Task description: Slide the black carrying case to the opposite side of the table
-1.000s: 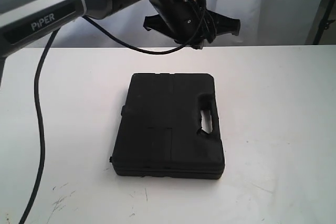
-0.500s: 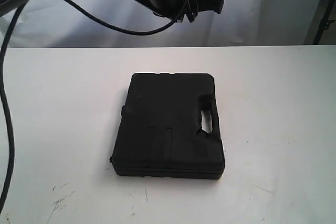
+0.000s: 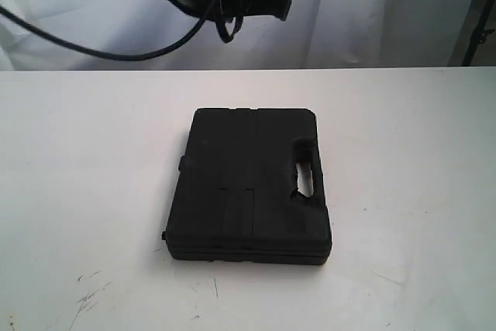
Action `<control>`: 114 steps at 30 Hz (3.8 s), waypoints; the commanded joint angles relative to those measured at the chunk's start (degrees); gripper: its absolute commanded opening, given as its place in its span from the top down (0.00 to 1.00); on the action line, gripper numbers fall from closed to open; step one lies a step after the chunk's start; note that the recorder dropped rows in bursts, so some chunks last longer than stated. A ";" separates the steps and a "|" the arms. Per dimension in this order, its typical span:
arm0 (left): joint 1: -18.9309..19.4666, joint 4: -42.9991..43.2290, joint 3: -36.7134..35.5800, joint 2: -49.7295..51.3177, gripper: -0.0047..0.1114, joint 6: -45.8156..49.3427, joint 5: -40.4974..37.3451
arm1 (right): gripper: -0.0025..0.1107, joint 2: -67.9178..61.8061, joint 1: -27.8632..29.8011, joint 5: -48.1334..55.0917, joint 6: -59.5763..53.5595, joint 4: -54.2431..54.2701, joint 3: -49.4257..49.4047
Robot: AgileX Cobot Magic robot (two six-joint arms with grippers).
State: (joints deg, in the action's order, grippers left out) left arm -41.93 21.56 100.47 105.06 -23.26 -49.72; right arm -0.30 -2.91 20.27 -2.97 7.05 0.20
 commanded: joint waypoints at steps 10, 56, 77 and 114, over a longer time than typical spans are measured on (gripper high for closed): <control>-0.33 -0.19 -27.71 -20.84 0.96 -3.61 13.01 | 0.98 0.30 -0.13 -0.46 0.00 -0.10 -0.20; 35.11 -4.95 -85.26 -78.95 0.96 -5.09 41.40 | 0.98 0.30 -0.13 -0.46 0.00 -0.10 -0.20; 42.95 -12.19 -94.93 -97.69 0.96 -3.86 36.79 | 0.98 0.30 -0.13 -0.46 0.00 -0.10 -0.20; 42.95 -25.04 -100.47 -105.06 0.96 22.08 33.17 | 0.98 0.30 -0.13 -0.48 0.00 -0.10 -0.20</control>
State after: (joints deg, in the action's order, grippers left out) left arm 0.93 -3.61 0.29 0.20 -1.53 -16.70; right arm -0.30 -2.91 20.27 -2.97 7.05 0.20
